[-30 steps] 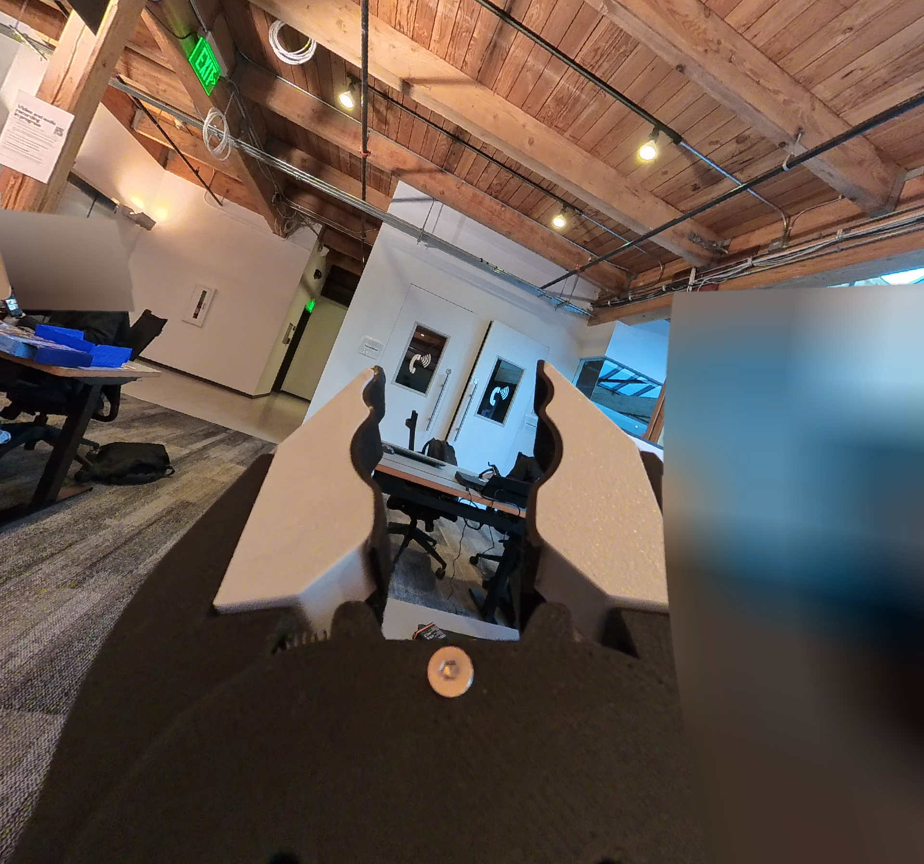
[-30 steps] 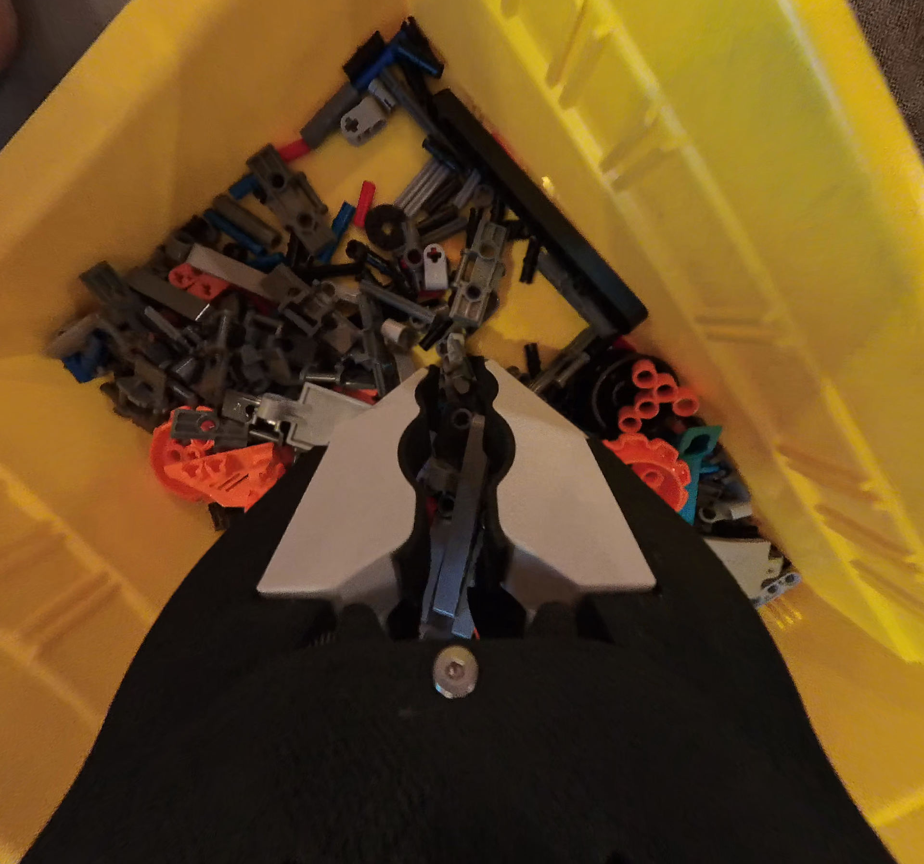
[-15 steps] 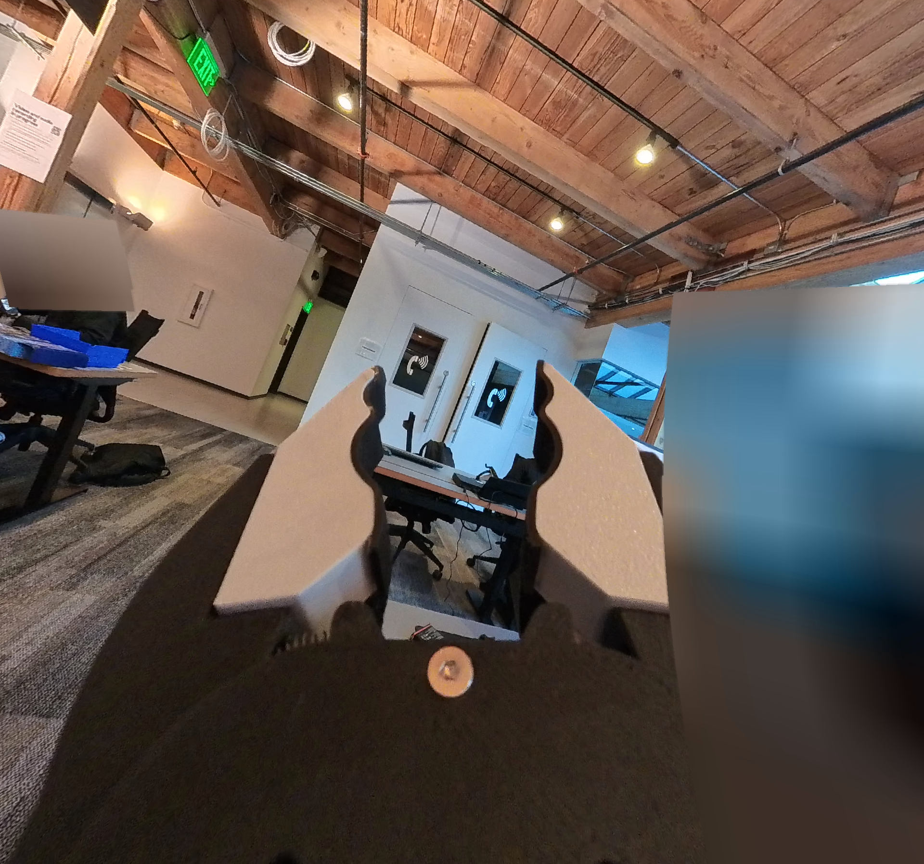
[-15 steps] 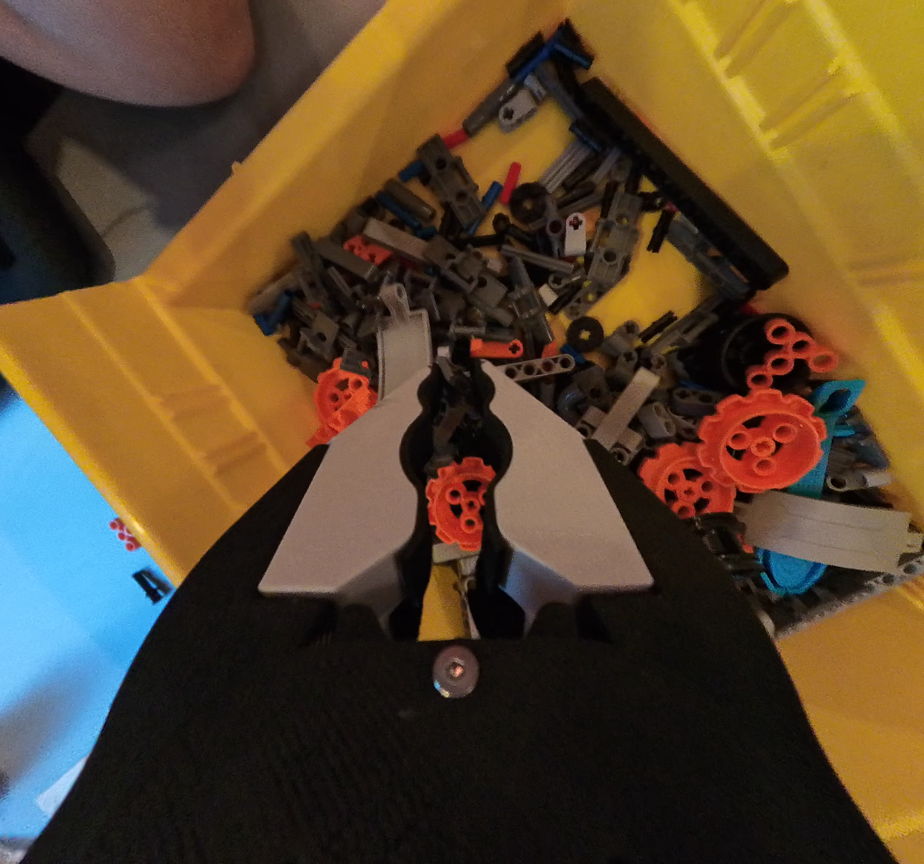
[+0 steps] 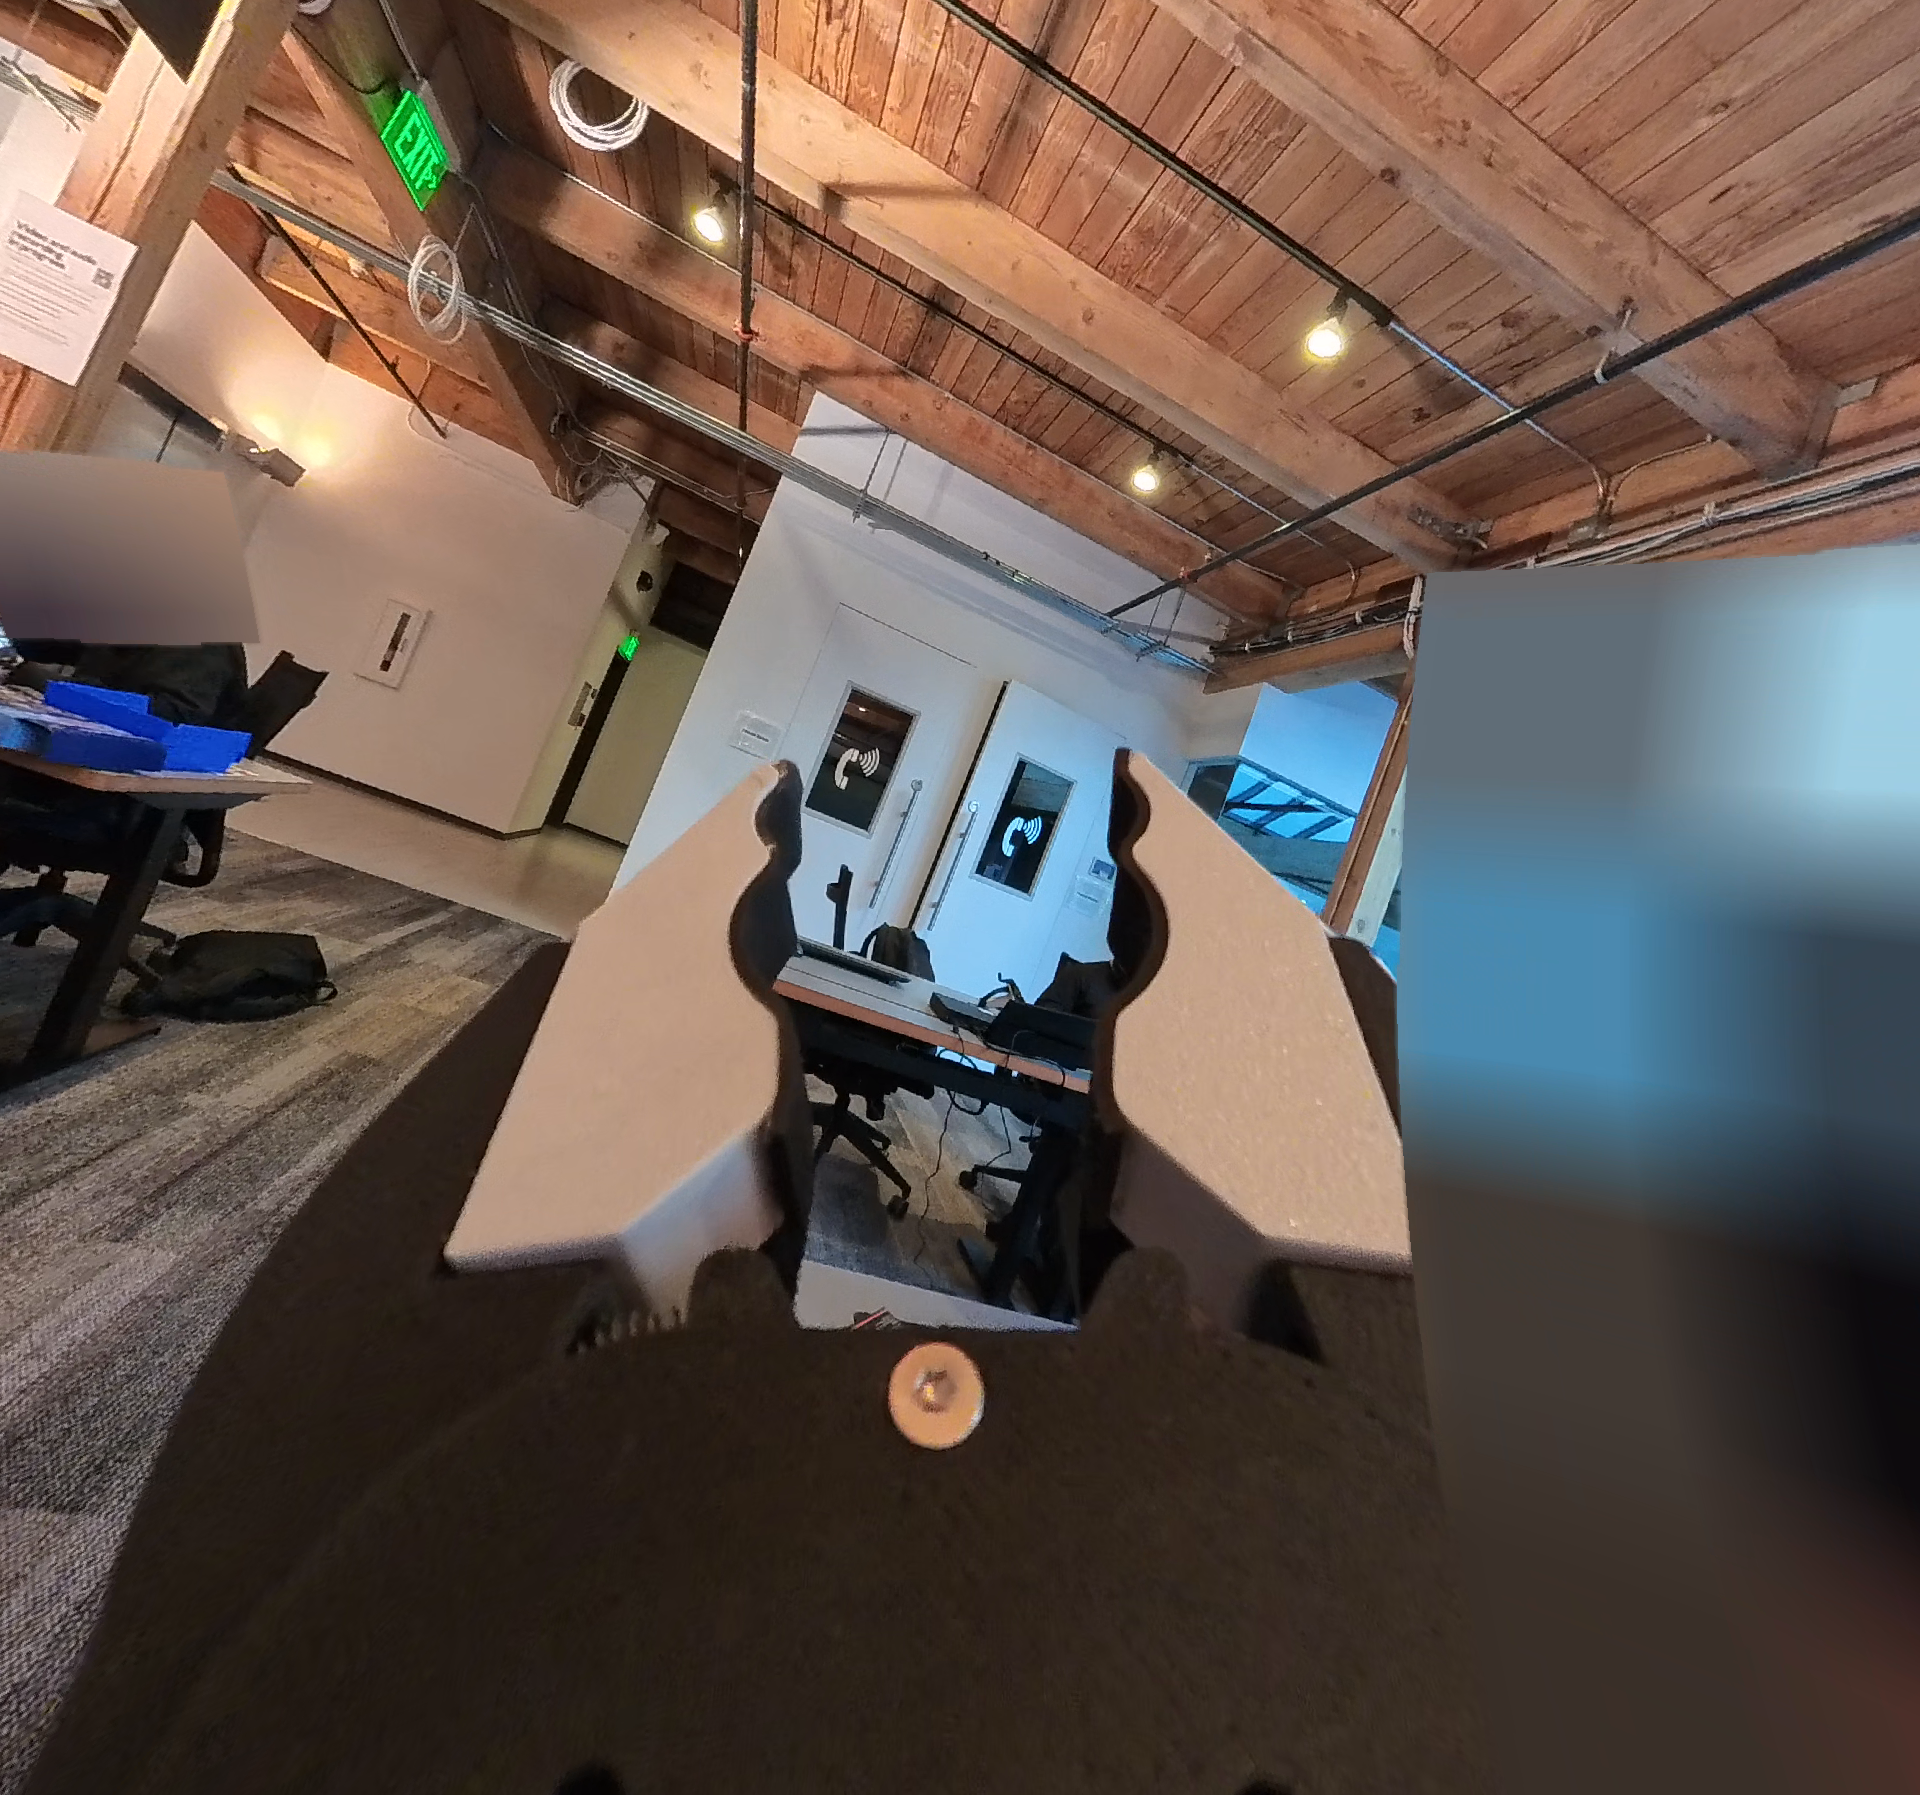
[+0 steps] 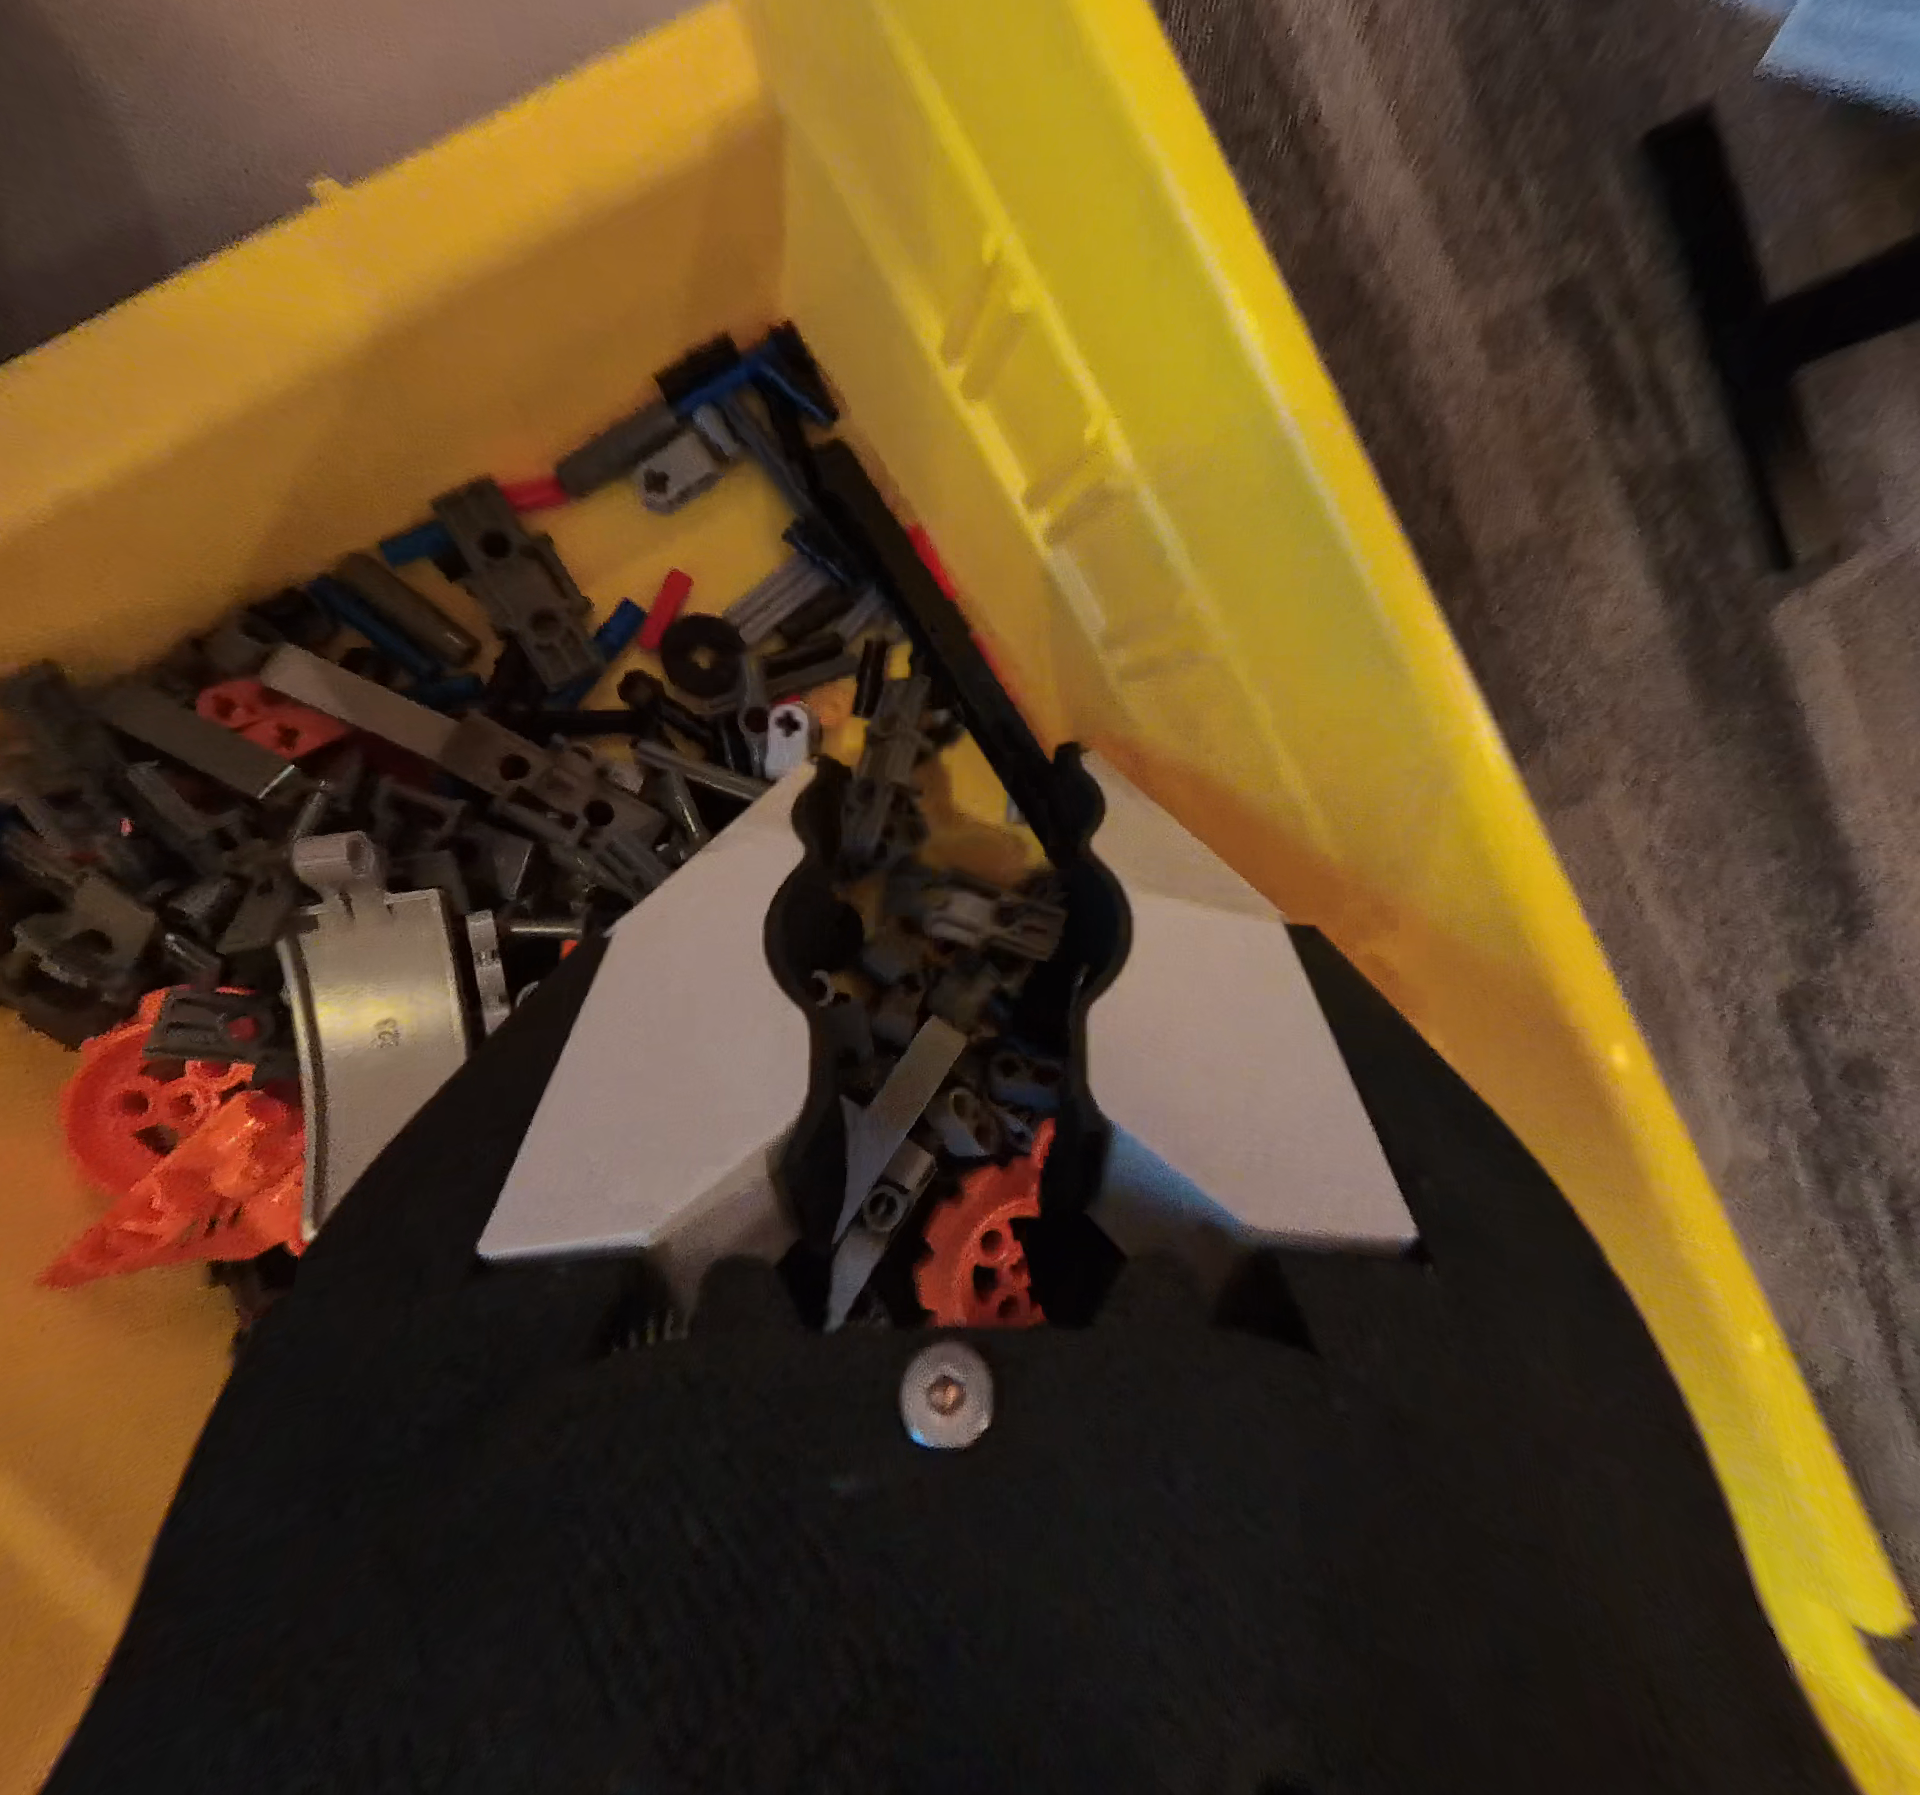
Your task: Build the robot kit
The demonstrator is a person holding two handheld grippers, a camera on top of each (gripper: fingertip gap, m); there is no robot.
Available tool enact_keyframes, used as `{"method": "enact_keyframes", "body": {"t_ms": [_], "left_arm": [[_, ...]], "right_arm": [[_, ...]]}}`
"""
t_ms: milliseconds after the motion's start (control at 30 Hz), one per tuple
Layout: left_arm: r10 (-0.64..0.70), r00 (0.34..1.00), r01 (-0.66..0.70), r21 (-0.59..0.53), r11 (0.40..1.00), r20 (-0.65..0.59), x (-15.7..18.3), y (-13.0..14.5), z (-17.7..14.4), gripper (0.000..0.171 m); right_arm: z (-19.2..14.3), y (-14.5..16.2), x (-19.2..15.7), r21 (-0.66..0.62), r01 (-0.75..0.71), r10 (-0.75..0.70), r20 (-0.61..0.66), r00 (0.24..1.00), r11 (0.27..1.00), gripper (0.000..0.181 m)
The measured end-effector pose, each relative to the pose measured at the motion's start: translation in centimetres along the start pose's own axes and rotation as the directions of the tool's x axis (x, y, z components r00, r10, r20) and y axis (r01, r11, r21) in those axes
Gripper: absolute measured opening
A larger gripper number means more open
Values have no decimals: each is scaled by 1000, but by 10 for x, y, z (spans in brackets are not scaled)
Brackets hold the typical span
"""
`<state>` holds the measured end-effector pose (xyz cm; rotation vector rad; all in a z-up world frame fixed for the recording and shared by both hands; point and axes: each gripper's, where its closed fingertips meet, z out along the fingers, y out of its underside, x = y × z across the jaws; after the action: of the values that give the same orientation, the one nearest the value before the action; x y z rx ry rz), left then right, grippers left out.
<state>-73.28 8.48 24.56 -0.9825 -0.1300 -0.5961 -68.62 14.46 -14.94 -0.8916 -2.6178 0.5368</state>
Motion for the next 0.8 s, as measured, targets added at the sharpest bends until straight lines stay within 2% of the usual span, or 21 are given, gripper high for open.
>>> {"method": "enact_keyframes", "body": {"t_ms": [67, 133, 167, 367, 433, 500, 600, 800], "left_arm": [[0, 1000, 0, 5, 1000, 1, 0, -1, -1, 57], [-3, 1000, 3, 10, 1000, 1, -1, -2, -2, 57], [-5, 1000, 5, 10, 1000, 2, -2, -3, -2, 57], [-7, 1000, 7, 13, 1000, -2, -2, -3, -3, 57], [-8, 1000, 8, 15, 1000, -3, -1, -4, -3, 57], [-9, 1000, 9, 16, 1000, -4, -1, -4, -3, 57], [-7, 1000, 7, 23, 1000, -1, -2, -5, -4, 56], [-9, 1000, 9, 12, 1000, -8, -1, -3, -2, 56]], "right_arm": [[4, 10, -4, -64, -58, 60, 33, 998, 996, 45], [2, 14, -20, -91, -83, 94, 116, 989, 992, 21], [1, 16, -26, -105, -98, 112, 137, 984, 990, 18], [-17, 15, -46, -72, -158, 170, 221, 960, 985, 20], [-25, 20, -29, -49, -185, 191, 147, 971, 981, 32], [-34, 34, 4, -51, -235, 235, 3, 972, 971, 46], [-41, 55, 36, -60, -303, 293, -134, 947, 951, 60], [-21, 75, 38, -146, -378, 358, -147, 922, 914, 66]]}}
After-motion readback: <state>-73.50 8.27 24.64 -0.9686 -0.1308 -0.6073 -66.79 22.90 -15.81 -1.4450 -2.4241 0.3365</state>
